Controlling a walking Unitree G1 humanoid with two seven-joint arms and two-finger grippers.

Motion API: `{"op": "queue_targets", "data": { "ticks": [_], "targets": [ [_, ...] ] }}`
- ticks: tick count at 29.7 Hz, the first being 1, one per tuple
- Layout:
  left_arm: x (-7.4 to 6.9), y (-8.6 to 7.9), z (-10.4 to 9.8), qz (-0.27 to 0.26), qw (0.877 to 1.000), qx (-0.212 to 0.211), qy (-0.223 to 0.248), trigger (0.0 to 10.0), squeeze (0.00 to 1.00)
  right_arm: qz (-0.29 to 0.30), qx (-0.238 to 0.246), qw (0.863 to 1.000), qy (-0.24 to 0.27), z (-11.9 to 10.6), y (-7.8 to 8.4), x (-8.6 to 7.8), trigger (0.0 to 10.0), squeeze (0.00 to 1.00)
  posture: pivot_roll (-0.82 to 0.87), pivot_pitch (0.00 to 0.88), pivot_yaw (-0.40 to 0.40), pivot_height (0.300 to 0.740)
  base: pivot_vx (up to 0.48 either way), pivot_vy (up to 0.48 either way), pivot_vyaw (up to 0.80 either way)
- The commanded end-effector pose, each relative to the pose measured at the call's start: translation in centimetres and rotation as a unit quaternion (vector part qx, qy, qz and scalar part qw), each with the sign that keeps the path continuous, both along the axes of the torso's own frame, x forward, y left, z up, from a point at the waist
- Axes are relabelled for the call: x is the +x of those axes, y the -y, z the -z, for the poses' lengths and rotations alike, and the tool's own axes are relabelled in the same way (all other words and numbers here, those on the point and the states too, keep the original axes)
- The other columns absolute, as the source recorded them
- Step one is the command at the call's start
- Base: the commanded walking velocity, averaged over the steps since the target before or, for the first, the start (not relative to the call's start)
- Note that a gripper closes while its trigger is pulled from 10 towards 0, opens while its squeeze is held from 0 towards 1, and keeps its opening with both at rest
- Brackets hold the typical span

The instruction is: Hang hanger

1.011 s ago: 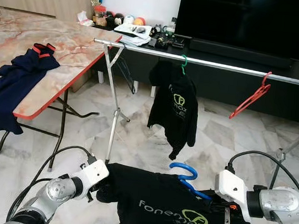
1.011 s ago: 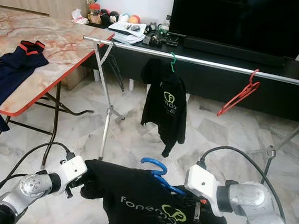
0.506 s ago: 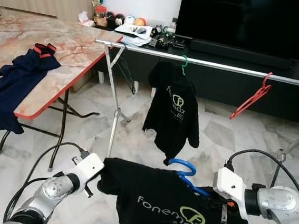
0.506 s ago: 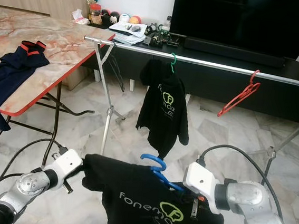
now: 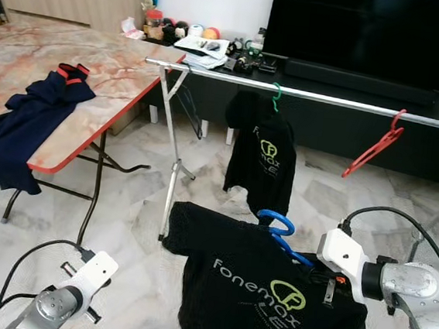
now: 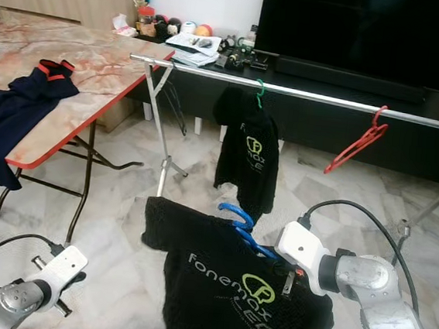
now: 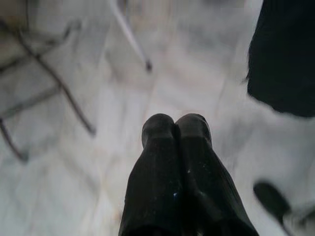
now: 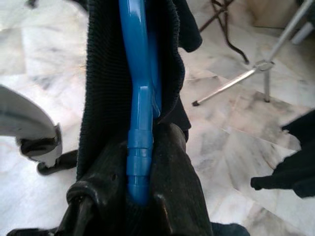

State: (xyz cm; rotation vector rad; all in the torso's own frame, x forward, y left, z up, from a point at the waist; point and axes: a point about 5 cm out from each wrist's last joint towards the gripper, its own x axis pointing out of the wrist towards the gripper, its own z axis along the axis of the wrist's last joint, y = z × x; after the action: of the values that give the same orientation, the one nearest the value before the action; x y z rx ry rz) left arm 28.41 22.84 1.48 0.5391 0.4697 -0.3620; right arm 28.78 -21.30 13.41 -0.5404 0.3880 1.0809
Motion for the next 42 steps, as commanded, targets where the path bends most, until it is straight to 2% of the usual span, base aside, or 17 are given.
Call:
{"op": "queue_targets", "data": {
  "ticks": [1, 2, 3, 4, 5, 10, 20, 27, 42],
  "targets": [
    [0.9, 0.8, -1.4, 0.026, 0.999, -0.038, 0.024, 10.0, 0.09, -0.019, -0.008, 1.0, 0.006, -0.4, 0.0, -0.2, 10.0, 0.0, 0.16, 0.005, -0.023, 0.74, 0.0, 0.0, 0.0],
    [1.1, 1.0, -1.7, 0.035, 0.998, -0.048, 0.026, 10.0, 0.55, -0.022, -0.01, 1.0, 0.004, -0.3, 0.0, -0.2, 10.0, 0.0, 0.16, 0.005, -0.023, 0.74, 0.0, 0.0, 0.0],
    [1.3, 1.1, -2.0, 0.045, 0.997, -0.049, 0.029, 10.0, 0.55, -0.024, -0.011, 1.0, 0.002, -0.3, 0.0, -0.2, 10.0, 0.0, 0.16, 0.005, -0.023, 0.74, 0.0, 0.0, 0.0],
    [1.4, 1.1, -2.3, 0.054, 0.997, -0.05, 0.029, 10.0, 1.0, -0.027, -0.013, 1.0, 0.001, -0.3, 0.0, -0.2, 10.0, 0.0, 0.16, 0.005, -0.023, 0.74, 0.0, 0.0, 0.0],
    [1.6, 1.2, -2.7, 0.084, 0.995, -0.04, 0.028, 10.0, 1.0, -0.033, -0.019, 0.999, -0.002, -0.4, 0.0, -0.2, 10.0, 0.0, 0.16, 0.005, -0.023, 0.74, 0.0, 0.0, 0.0],
    [1.7, 1.6, -3.3, 0.122, 0.991, -0.048, 0.024, 10.0, 1.0, -0.04, -0.03, 0.999, 0.0, -0.8, 0.2, 0.0, 10.0, 0.0, 0.16, 0.03, -0.021, 0.74, 0.0, 0.0, 0.0],
    [1.6, 2.8, -3.9, 0.183, 0.981, -0.07, 0.007, 10.0, 1.0, -0.068, -0.035, 0.997, -0.003, -2.0, 0.1, -0.2, 10.0, 0.0, 0.15, 0.071, -0.006, 0.74, 0.0, 0.0, 0.0],
    [1.7, 3.7, -4.2, 0.214, 0.973, -0.086, -0.007, 10.0, 1.0, -0.073, -0.039, 0.997, -0.008, -1.8, 0.2, -0.4, 10.0, 0.0, 0.15, 0.073, -0.002, 0.74, 0.0, 0.0, 0.0],
    [2.1, 4.7, -4.1, 0.213, 0.972, -0.097, -0.007, 10.0, 1.0, -0.097, -0.028, 0.995, -0.009, -2.5, -0.4, -0.7, 10.0, 0.0, 0.15, 0.049, -0.009, 0.74, 0.0, 0.0, 0.0]
  ]
}}
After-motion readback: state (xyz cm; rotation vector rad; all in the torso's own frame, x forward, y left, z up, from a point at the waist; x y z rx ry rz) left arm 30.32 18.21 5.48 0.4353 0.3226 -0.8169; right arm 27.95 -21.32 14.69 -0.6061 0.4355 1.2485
